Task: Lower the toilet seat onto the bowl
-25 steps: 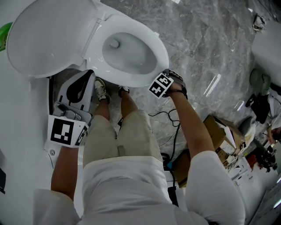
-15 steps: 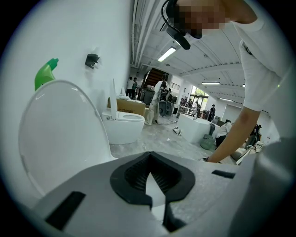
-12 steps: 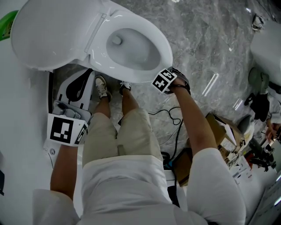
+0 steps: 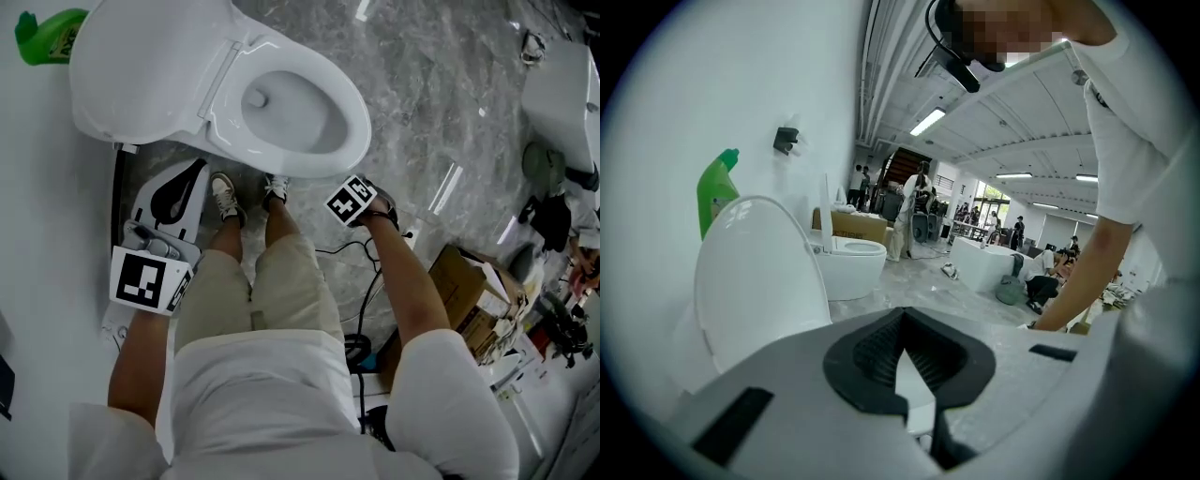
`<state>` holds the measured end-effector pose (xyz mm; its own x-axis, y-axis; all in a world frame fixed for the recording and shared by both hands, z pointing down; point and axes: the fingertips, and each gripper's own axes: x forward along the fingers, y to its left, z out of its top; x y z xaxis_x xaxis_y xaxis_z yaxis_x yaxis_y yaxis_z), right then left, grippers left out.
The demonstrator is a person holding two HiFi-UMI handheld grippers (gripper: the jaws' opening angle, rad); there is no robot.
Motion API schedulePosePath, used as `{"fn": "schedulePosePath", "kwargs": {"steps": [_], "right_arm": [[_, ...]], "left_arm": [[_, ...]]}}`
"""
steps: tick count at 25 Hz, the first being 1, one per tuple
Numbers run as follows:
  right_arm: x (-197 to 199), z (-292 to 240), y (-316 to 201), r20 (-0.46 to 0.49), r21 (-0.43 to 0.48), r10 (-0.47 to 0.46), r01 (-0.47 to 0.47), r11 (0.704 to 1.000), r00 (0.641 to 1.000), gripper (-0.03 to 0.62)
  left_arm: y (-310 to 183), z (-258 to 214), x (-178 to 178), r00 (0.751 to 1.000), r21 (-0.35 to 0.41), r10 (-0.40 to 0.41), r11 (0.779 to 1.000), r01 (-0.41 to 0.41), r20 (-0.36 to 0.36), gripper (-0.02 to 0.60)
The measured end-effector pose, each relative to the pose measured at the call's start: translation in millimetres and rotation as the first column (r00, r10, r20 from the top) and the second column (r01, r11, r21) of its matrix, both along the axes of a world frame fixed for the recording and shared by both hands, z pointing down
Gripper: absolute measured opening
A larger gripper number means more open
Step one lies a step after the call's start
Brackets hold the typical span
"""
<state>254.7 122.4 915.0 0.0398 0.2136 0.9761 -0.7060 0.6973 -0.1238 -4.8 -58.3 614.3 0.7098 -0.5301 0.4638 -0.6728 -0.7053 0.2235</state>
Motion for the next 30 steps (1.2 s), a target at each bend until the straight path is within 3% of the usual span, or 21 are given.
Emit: {"fn": "schedulePosePath", "kwargs": {"steps": [4,7,13,20,30], "right_arm": [[-33,-33,-3,0.05,0.093,0.158,-0.162,0.982,0.986,-0.003],[-61,-70,-16,0.135,0.151,0.31,-0.329,0.932,0.941,-0.003],[-89,-143,-41,0.22,0.269,0.419,-0.468,0.842,0.881,-0.003],[-96,-239,-96,0.33,0.45,0.456,-0.563,0.693,0.826,-0.003],[-129,-373,-160,0.523,0.572,0.378,-0.644,0.509,0.764,-0.003]], "left_arm": [[8,-16,-13,1.0,0.01,0.024,1.0,-0.024,-0.014,0.002],[12,-32,-19,0.999,0.027,0.046,0.999,-0.045,-0.024,0.0],[9,-90,-32,0.997,0.11,0.073,0.992,-0.068,-0.04,0.002],[9,-149,-62,0.996,0.196,0.027,0.981,-0.01,-0.085,0.001],[6,-224,-104,0.991,0.307,-0.041,0.948,0.079,-0.13,0.0]]}}
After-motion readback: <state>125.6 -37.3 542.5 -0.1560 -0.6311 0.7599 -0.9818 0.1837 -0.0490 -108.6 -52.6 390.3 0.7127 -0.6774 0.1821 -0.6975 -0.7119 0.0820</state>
